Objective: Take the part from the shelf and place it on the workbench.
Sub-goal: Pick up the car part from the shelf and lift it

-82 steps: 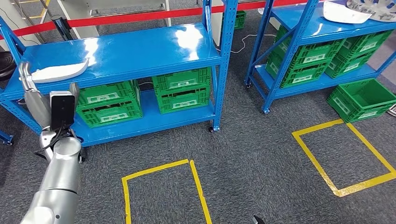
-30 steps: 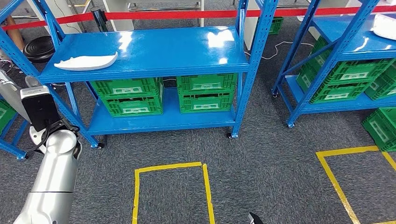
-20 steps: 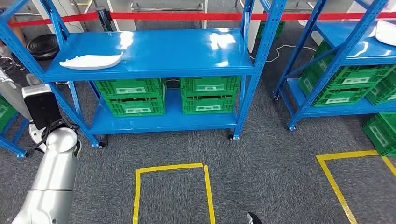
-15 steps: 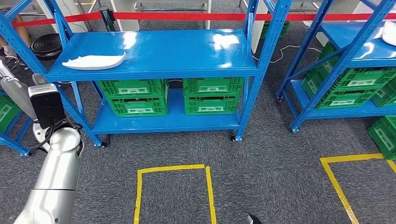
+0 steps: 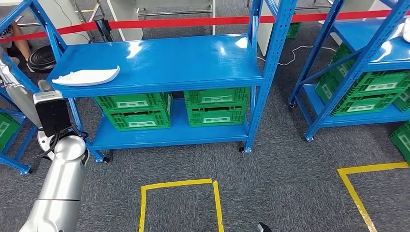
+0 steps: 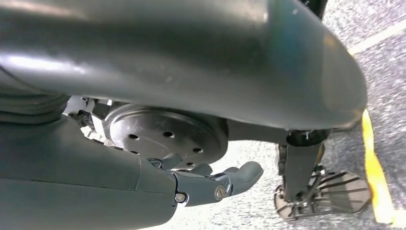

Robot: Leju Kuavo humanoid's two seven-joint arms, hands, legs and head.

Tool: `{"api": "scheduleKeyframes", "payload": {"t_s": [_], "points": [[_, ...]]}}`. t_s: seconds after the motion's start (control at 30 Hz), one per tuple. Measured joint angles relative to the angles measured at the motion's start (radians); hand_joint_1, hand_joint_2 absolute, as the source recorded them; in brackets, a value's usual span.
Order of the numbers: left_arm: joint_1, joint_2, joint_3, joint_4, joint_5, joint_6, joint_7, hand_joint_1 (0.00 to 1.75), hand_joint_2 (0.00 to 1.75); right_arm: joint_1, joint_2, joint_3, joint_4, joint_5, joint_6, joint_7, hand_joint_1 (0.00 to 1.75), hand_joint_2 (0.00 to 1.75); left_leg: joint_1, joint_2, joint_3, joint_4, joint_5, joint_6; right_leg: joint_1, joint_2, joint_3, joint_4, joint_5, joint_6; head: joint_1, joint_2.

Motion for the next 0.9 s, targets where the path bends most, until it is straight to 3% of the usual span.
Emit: {"api": "scheduleKeyframes", "payload": {"t_s": [0.07, 0.1, 0.17, 0.23, 0.3, 0.33, 0.4, 0.43, 0.47, 0.5, 0.57, 0.63, 0.73, 0.8, 0.9], "points": [[0.002, 0.001, 0.0, -0.003, 0.0, -0.001, 0.0, 0.0, 0.0, 0.0, 0.001, 0.0, 0.0, 0.001, 0.003, -0.003, 0.0, 0.0, -0.005, 0.002, 0.038, -0.129, 0.091, 0.009, 0.001, 0.0, 0.028, -0.004, -0.026, 0.008, 0.0, 0.0], [0.004, 0.002, 0.001, -0.005, 0.0, -0.002, 0.0, 0.0, 0.0, 0.0, 0.001, 0.0, 0.001, 0.002, 0.003, -0.008, 0.0, 0.0, -0.008, 0.003, 0.058, -0.176, 0.102, 0.016, 0.001, 0.0, 0.035, -0.007, -0.034, 0.014, -0.001, 0.0], [0.009, 0.003, 0.003, -0.011, 0.0, -0.006, 0.001, 0.0, 0.0, -0.002, 0.002, 0.0, 0.002, 0.005, 0.004, -0.02, 0.0, 0.0, -0.014, 0.002, 0.079, -0.211, 0.081, 0.03, 0.003, -0.001, 0.046, -0.015, -0.037, 0.027, 0.0, 0.0], [0.016, 0.003, 0.008, -0.022, -0.001, -0.012, 0.001, 0.0, 0.0, -0.002, 0.002, 0.0, 0.002, 0.009, 0.004, -0.023, 0.0, 0.0, -0.009, -0.004, 0.1, -0.228, 0.064, 0.044, 0.004, -0.003, 0.047, 0.006, -0.024, 0.038, 0.002, 0.0], [0.02, 0.002, 0.013, -0.032, -0.002, -0.018, 0.0, 0.0, 0.0, -0.003, 0.001, 0.0, 0.002, 0.012, 0.005, -0.023, 0.0, 0.0, -0.004, -0.007, 0.128, -0.238, 0.052, 0.057, 0.004, -0.002, 0.002, 0.091, -0.017, 0.044, 0.002, 0.0], [0.023, 0.002, 0.015, -0.035, -0.003, -0.02, 0.0, 0.0, 0.0, -0.003, 0.001, 0.0, 0.002, 0.013, 0.006, -0.025, 0.0, 0.0, -0.004, -0.008, 0.139, -0.24, 0.044, 0.061, 0.003, -0.001, -0.039, 0.149, -0.029, 0.045, 0.003, 0.0], [0.032, 0.0, 0.015, -0.037, -0.004, -0.024, 0.0, 0.0, 0.0, -0.003, 0.001, 0.0, 0.002, 0.014, 0.007, -0.027, 0.0, 0.0, -0.004, -0.011, 0.159, -0.241, 0.025, 0.065, 0.004, 0.0, -0.131, 0.248, -0.079, 0.05, 0.004, 0.0], [0.037, 0.0, 0.016, -0.038, -0.004, -0.026, 0.0, 0.0, 0.0, -0.002, 0.001, 0.0, 0.002, 0.014, 0.007, -0.026, 0.0, 0.0, -0.004, -0.014, 0.17, -0.241, 0.015, 0.065, 0.004, 0.0, -0.164, 0.266, -0.096, 0.051, 0.004, 0.0], [0.042, 0.0, 0.016, -0.038, -0.004, -0.028, 0.0, 0.0, 0.0, -0.001, 0.001, 0.0, 0.002, 0.014, 0.008, -0.024, 0.0, 0.0, -0.005, -0.015, 0.183, -0.241, 0.004, 0.065, 0.005, 0.0, -0.183, 0.254, -0.091, 0.05, 0.004, 0.0], [0.044, 0.0, 0.016, -0.039, -0.005, -0.03, 0.0, 0.0, 0.0, 0.0, 0.001, 0.0, 0.002, 0.015, 0.008, -0.023, 0.0, 0.0, -0.006, -0.017, 0.197, -0.24, -0.006, 0.063, 0.005, 0.0, -0.187, 0.214, -0.06, 0.048, 0.004, 0.0], [0.045, -0.002, 0.016, -0.039, -0.008, -0.035, 0.0, 0.0, 0.0, 0.001, 0.0, 0.0, 0.002, 0.015, 0.01, -0.023, 0.0, 0.0, -0.008, -0.018, 0.225, -0.238, -0.028, 0.058, 0.009, 0.001, -0.166, 0.09, 0.051, 0.039, 0.005, 0.0], [0.047, -0.004, 0.017, -0.041, -0.013, -0.042, 0.0, 0.0, 0.0, 0.001, -0.001, -0.001, 0.002, 0.015, 0.011, -0.025, 0.0, 0.0, -0.009, -0.02, 0.239, -0.238, -0.048, 0.048, 0.016, 0.003, -0.147, 0.017, 0.107, 0.027, 0.005, 0.0], [0.048, -0.006, 0.017, -0.046, -0.019, -0.049, 0.001, 0.0, 0.0, 0.001, -0.002, -0.001, 0.002, 0.015, 0.012, -0.019, 0.0, 0.0, -0.009, -0.021, 0.25, -0.223, -0.058, 0.029, 0.016, 0.005, -0.123, 0.001, 0.107, 0.008, 0.004, 0.0], [0.042, -0.006, 0.018, -0.048, -0.021, -0.051, 0.0, 0.0, 0.0, -0.001, -0.002, -0.002, 0.002, 0.014, 0.012, -0.016, 0.0, 0.0, -0.008, -0.014, 0.239, -0.176, -0.08, 0.02, 0.012, 0.005, -0.102, -0.004, 0.101, -0.005, 0.001, 0.0], [0.037, -0.007, 0.02, -0.046, -0.022, -0.056, 0.0, 0.0, 0.0, -0.002, -0.002, -0.004, 0.002, 0.012, 0.015, -0.018, 0.0, 0.0, 0.0, -0.007, 0.14, -0.015, -0.147, 0.007, 0.008, 0.005, -0.08, -0.005, 0.082, -0.012, -0.003, 0.0]]}}
